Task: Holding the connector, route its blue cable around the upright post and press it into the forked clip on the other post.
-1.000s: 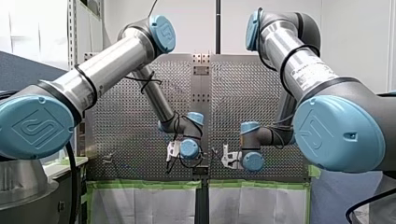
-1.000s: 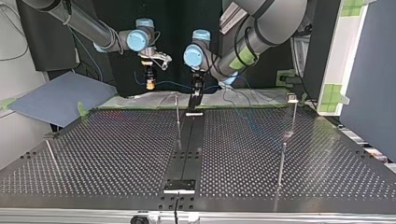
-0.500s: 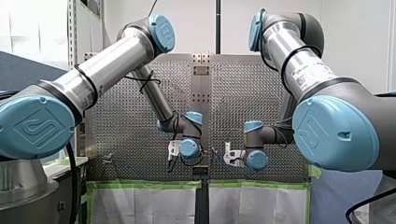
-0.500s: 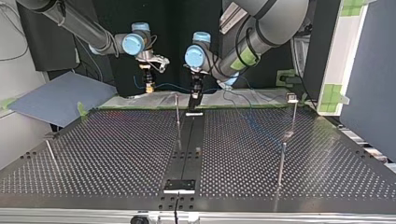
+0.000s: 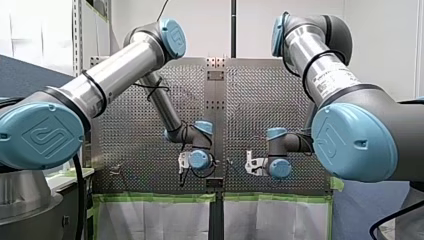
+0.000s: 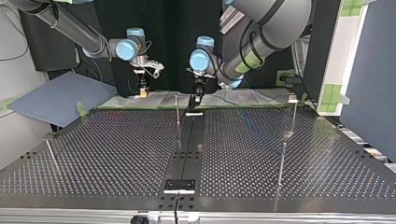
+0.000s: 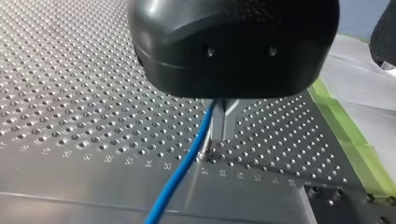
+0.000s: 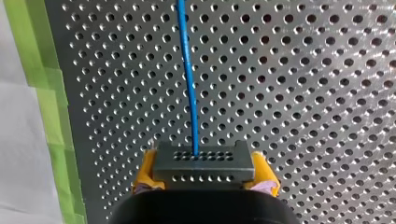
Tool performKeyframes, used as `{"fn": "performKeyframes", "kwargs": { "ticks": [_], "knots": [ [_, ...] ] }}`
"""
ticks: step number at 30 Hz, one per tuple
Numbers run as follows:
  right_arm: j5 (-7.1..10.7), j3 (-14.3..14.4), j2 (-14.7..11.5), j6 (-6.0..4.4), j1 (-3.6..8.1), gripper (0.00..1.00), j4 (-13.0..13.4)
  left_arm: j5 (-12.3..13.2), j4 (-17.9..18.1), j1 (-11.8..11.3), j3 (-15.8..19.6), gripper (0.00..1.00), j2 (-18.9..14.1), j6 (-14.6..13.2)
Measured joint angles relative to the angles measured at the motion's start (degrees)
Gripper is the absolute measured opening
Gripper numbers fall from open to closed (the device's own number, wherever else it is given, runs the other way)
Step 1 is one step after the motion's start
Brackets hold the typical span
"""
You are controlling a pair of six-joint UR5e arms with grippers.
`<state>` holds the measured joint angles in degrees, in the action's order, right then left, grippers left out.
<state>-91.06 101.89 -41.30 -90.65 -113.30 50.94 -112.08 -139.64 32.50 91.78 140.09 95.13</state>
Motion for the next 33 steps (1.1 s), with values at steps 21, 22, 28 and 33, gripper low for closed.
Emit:
{"fn": "performKeyframes", "kwargs": {
  "ticks": [21, 22, 28, 33],
  "knots": [
    [1.52, -1.3, 0.3, 0.45, 2.41, 0.00, -2.7, 3.2, -1.0, -2.1, -0.4, 0.00, 2.5, 2.4],
    [1.52, -1.4, 0.3, 0.49, 2.62, 0.00, -2.9, 3.4, -0.9, -2.2, -0.5, 0.00, 2.6, 2.4],
    [1.43, -2.2, 0.3, 0.96, 3.52, 0.00, -5.8, 4.3, -0.8, -2.6, -1.8, 0.00, 2.7, 2.5],
    [1.22, -2.9, 0.3, 0.70, 3.94, 0.00, -7.7, 4.9, -0.8, -3.1, -2.5, 0.00, 2.7, 2.5]
  ]
}}
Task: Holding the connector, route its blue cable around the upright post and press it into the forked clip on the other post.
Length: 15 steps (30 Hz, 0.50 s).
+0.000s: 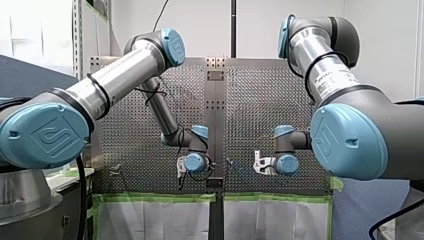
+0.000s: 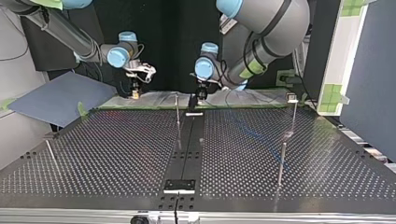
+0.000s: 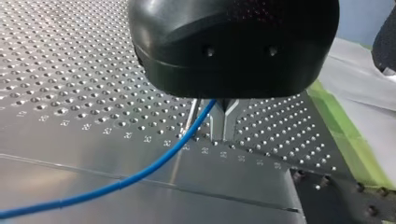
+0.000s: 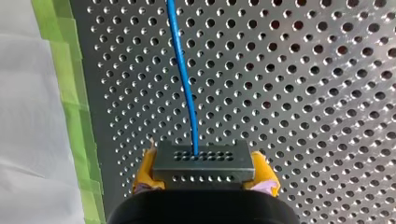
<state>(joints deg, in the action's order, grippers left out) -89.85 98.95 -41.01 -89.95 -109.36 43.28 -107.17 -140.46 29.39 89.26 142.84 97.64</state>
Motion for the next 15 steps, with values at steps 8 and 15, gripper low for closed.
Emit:
{"fn": "performKeyframes", "kwargs": {
  "ticks": [8, 15],
  "knots": [
    [-0.11, -1.6, 0.0, -0.20, 0.13, 0.00, -1.7, 1.8, -0.2, -1.5, -0.5, 0.00, 0.0, 0.0],
    [-0.23, -2.4, 0.0, 0.25, 0.44, 0.00, -2.7, 3.4, -0.3, -2.8, -0.7, 0.00, 0.0, 0.0]
  ]
}}
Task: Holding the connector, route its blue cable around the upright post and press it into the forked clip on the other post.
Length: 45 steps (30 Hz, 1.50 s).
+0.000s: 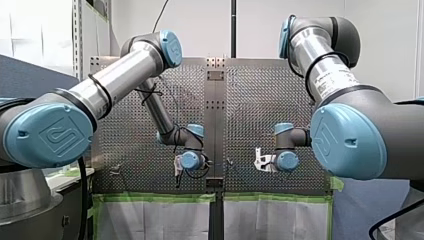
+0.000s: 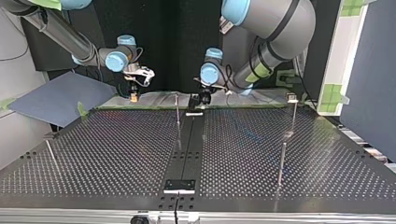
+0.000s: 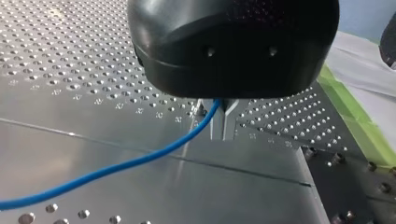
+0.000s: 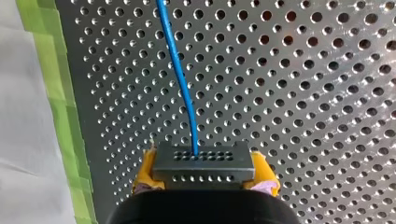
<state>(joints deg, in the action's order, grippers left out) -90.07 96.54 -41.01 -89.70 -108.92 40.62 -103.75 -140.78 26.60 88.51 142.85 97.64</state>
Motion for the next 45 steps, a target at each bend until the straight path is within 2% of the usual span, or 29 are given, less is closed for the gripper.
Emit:
{"fn": "performKeyframes", "kwargs": {
  "ticks": [19, 25, 28, 33, 41, 45],
  "knots": [
    [0.23, -2.1, 0.0, 0.56, 2.14, 0.00, 0.5, 2.3, -3.9, -2.5, -3.8, 0.00, 0.0, 0.5],
    [0.00, -2.6, 0.1, 0.19, 2.46, 0.00, 1.7, 2.3, -5.1, -3.0, -4.7, 0.00, 0.1, 1.4],
    [-0.77, -2.7, 0.1, -0.40, 2.63, 0.00, 2.5, 2.2, -5.7, -3.3, -5.2, 0.00, 0.1, 1.9],
    [-3.33, -2.7, 0.1, -1.47, 3.19, 0.00, 4.1, 2.3, -6.6, -3.5, -5.7, 0.00, 0.1, 2.1],
    [-7.47, -2.7, 0.1, -1.48, 3.70, 0.00, 4.6, 2.6, -6.8, -3.6, -5.8, 0.00, 0.1, 2.2],
    [-7.40, -2.7, 0.1, -1.40, 3.73, 0.00, 4.6, 3.3, -7.0, -3.4, -5.8, 0.00, 0.1, 2.2]
  ]
}}
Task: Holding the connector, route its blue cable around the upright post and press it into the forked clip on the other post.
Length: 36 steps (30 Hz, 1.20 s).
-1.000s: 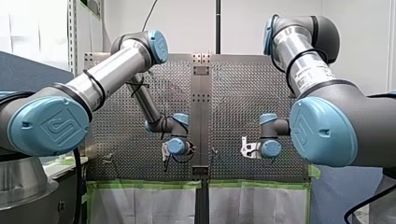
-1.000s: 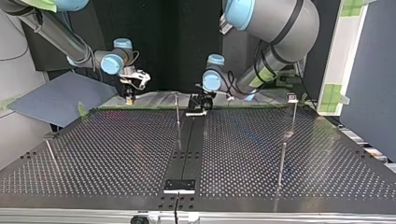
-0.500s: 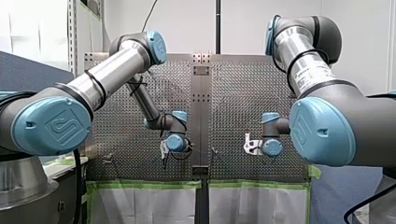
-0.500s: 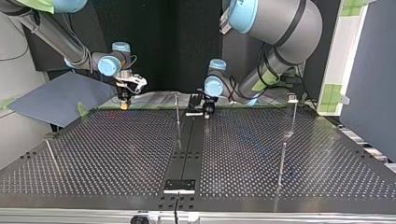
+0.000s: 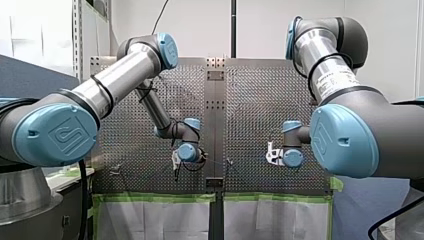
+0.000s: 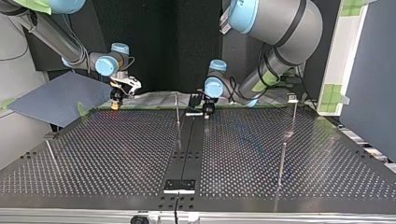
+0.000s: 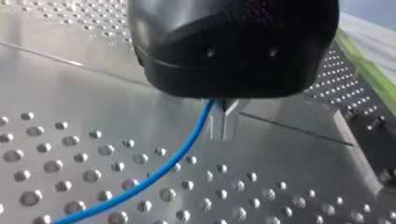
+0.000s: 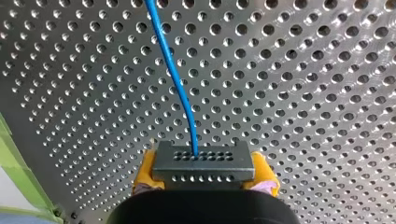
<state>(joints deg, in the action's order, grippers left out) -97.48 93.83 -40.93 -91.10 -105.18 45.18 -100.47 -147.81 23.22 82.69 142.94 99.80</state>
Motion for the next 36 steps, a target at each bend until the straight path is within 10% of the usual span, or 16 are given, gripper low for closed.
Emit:
{"fn": "performKeyframes", "kwargs": {
  "ticks": [3, 11, 15, 20, 36],
  "knots": [
    [0.59, 0.0, 0.0, 0.02, 0.02, 0.00, -0.2, 1.2, 0.0, 0.3, 0.0, 0.00, 0.0, -0.6],
    [1.64, -0.6, 0.0, 0.02, -0.27, 0.00, -1.8, 2.8, -1.9, 1.9, 0.0, 0.70, -0.1, -5.2],
    [2.22, -0.6, 0.0, 0.06, -0.44, 0.00, -3.0, 2.9, -4.0, 2.7, 0.0, 0.70, -0.1, -7.6],
    [2.73, -0.7, 0.0, 0.05, -0.54, 0.00, -3.7, 4.1, -7.1, 3.6, 0.0, 0.95, -0.1, -10.3],
    [3.51, -0.6, 0.0, -0.05, -0.78, 0.00, -4.9, 7.2, -12.9, 4.0, 0.0, 1.00, -1.1, -10.9]
  ]
}}
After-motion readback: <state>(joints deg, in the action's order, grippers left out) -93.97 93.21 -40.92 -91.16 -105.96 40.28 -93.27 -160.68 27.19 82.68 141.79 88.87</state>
